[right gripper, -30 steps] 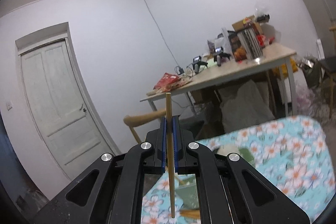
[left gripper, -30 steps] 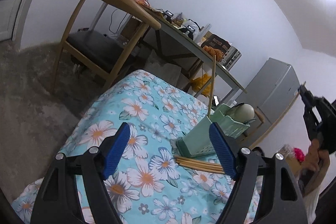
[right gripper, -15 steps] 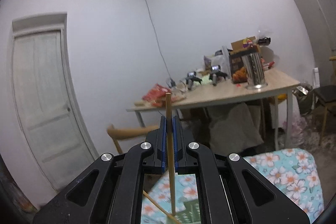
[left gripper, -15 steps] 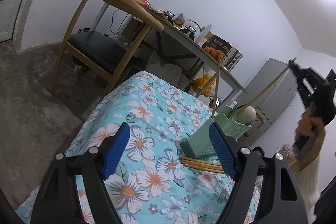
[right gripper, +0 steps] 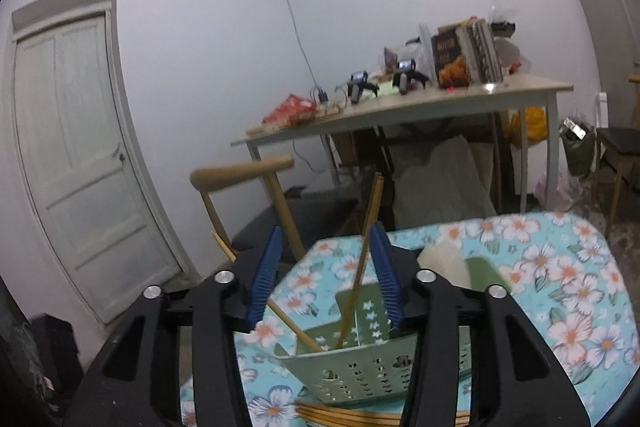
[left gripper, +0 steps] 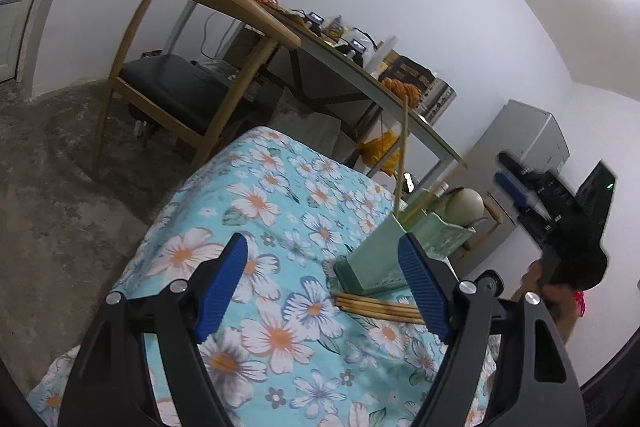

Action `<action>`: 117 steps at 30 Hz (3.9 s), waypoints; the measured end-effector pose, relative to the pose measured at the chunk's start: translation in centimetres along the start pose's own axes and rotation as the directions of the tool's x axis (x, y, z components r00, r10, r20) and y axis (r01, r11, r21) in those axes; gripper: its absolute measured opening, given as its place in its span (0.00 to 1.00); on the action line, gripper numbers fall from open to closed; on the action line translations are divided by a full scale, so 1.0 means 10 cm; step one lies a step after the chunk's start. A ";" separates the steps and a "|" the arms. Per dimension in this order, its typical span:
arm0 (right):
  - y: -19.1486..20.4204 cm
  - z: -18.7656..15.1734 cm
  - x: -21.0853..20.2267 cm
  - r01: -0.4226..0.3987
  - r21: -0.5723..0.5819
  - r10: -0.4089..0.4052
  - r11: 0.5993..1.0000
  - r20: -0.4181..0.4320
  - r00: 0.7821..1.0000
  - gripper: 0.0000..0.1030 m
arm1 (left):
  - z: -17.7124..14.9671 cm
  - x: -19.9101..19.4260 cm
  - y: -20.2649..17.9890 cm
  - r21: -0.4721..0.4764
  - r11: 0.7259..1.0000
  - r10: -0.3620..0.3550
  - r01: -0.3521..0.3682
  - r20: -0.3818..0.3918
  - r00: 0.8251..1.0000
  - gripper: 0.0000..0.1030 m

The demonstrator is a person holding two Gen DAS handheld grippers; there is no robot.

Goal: Organize utensils
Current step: 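Move the left tool to the chopsticks on the cloth and grasp one, then lift the chopstick with the left tool while the right tool closes on another chopstick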

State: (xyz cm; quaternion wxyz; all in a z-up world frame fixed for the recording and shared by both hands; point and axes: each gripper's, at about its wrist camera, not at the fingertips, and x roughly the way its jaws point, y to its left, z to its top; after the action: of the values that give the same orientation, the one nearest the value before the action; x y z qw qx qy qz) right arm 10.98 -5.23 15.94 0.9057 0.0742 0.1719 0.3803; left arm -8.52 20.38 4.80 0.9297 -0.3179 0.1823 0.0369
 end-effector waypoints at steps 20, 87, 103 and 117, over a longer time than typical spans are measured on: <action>-1.25 -0.74 -0.83 0.187 0.233 -0.170 0.954 -0.093 0.981 0.60 | -0.67 1.02 -0.18 -0.364 0.921 -0.262 0.136 -0.322 0.910 0.54; -0.32 -1.51 0.20 -0.018 -0.295 -0.124 0.955 -0.458 0.880 0.59 | -0.10 0.09 1.28 -0.391 0.897 0.143 -0.208 -0.187 0.972 0.13; 0.20 -1.68 0.60 -0.047 -0.517 -0.230 0.855 -0.459 0.858 0.42 | 0.03 -0.29 1.70 -0.439 0.870 0.175 -0.226 -0.153 0.973 0.13; 0.57 -1.82 0.96 -0.030 -0.631 -0.315 0.775 -0.428 0.847 0.23 | -0.01 -0.32 1.80 -0.466 0.858 0.156 -0.216 -0.165 0.974 0.13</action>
State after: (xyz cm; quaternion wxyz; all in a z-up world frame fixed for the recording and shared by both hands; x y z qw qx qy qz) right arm 6.77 5.67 -1.93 0.8273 -0.3425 0.2776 0.3481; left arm -14.88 34.83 -4.50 0.8007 -0.5212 0.2536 0.1513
